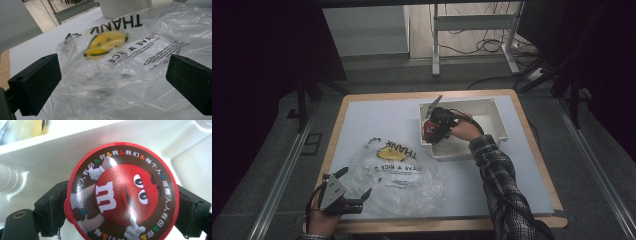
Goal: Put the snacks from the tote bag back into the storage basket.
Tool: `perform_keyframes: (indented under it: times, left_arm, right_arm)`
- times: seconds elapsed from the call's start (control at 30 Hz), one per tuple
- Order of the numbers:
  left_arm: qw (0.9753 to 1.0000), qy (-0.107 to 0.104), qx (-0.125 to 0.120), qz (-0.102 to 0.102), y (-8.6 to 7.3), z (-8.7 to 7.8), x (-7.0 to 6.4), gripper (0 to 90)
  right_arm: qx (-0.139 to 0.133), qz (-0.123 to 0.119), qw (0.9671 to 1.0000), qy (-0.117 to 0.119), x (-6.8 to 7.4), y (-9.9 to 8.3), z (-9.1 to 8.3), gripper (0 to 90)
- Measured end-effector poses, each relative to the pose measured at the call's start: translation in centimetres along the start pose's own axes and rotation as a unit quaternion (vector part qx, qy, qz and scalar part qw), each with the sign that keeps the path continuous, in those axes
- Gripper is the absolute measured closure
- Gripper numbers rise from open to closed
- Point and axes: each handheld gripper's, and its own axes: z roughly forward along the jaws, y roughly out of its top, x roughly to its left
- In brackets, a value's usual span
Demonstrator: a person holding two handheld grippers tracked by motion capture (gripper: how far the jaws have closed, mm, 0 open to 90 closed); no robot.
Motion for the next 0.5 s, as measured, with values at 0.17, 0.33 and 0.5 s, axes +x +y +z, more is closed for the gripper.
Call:
perform_keyframes:
  times: [0.17, 0.33, 0.5]
  left_arm:
    - [1.0000, 0.001, 0.001, 0.002, 0.01, 0.01, -0.04, 0.0]
    - [1.0000, 0.002, 0.001, 0.002, 0.00, 0.03, -0.04, 0.0]
    - [1.0000, 0.003, 0.002, 0.002, 0.00, 0.02, -0.02, 0.0]
  right_arm:
    - [-0.004, -0.001, 1.0000, -0.004, 0.10, -0.04, -0.27, 12.4]
    - [-0.005, -0.003, 0.9999, -0.010, 0.25, -0.14, -0.47, 12.0]
    - [-0.010, 0.001, 0.9998, -0.014, 0.25, -0.23, -0.76, 11.9]
